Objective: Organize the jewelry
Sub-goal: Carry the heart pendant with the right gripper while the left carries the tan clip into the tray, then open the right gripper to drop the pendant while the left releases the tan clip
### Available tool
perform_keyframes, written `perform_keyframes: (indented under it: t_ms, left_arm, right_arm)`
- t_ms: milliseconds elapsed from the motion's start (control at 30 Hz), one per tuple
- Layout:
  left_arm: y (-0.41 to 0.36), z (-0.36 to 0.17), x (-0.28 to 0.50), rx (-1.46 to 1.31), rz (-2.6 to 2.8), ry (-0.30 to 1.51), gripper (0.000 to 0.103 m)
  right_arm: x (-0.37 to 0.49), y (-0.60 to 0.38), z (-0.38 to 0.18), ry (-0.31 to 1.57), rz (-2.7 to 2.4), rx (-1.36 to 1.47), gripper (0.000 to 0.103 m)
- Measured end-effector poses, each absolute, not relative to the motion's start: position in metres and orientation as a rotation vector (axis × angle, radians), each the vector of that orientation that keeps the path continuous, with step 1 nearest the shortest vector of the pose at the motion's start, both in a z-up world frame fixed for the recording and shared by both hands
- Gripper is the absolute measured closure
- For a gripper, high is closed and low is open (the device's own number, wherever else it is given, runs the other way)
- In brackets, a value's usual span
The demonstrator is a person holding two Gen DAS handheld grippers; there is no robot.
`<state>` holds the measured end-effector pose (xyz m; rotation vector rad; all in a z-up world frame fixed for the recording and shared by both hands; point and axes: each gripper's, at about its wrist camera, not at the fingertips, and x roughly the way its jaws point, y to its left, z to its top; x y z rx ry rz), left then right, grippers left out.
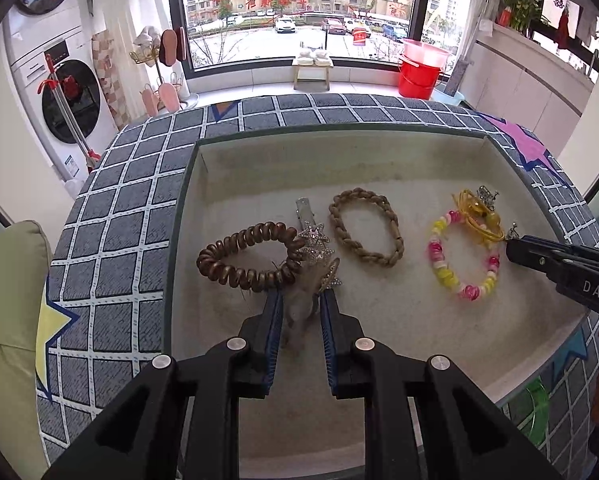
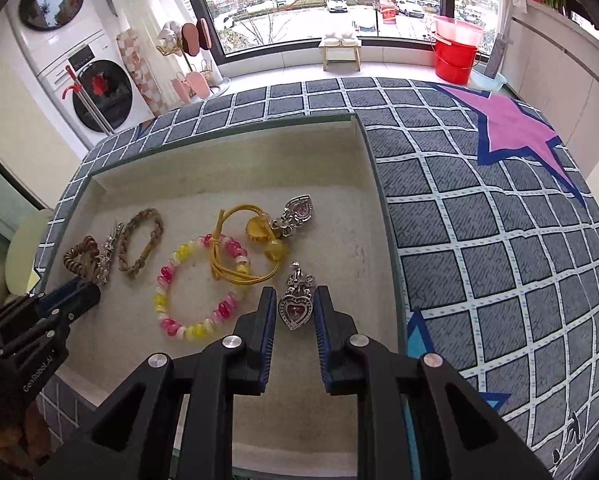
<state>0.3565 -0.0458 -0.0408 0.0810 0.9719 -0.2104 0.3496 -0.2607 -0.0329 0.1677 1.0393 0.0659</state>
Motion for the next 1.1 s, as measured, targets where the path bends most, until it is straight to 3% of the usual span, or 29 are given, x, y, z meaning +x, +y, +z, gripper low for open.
perform_keyframes:
  t_ms: [33, 100, 333, 600, 833, 867, 900, 933, 1100]
  left_arm:
    - [-0.046, -0.04, 0.356, 0.079, -0.212, 0.973, 0.07]
    - [-0.046, -0.04, 0.355, 0.074, -0.215, 0.976, 0.07]
    - [-0.046, -0.035, 0.35, 0.08, -0.218, 0.959, 0.07]
    - [-0.048, -0.016, 0.34, 0.093, -0.199, 0.885, 0.07]
    - [-0.045, 0.001, 0.331, 0.086, -0.183, 0.849, 0.07]
    - [-0.043, 0.002, 0.329, 0.083, -0.183, 0.847, 0.062]
    - [-0.043, 0.002, 0.328, 0.08, -0.18, 0.847, 0.044]
    - [-0.041, 0.003, 0.327, 0.076, -0.171, 0.842, 0.0]
    - [-0.033, 0.016, 0.317, 0.059, -0.145, 0.791, 0.0]
  right_arm:
    - [0.35, -0.261, -0.033, 1.038, 0.071, 0.168, 0.069]
    - [0.349, -0.258, -0.03, 1.027, 0.075, 0.162, 0.04]
    - [0.34, -0.25, -0.021, 1.013, 0.105, 0.183, 0.039]
    - [0.329, -0.253, -0.005, 0.991, 0.125, 0.228, 0.026]
    - [0.318, -0.258, 0.007, 0.968, 0.131, 0.245, 0.024]
    - [0.316, -0.259, 0.009, 0.967, 0.13, 0.25, 0.024]
    - [0.315, -0.26, 0.01, 0.967, 0.129, 0.255, 0.024]
    - [0.315, -0.261, 0.011, 0.967, 0.128, 0.259, 0.024]
    - [0.31, -0.264, 0.013, 0.966, 0.113, 0.251, 0.023]
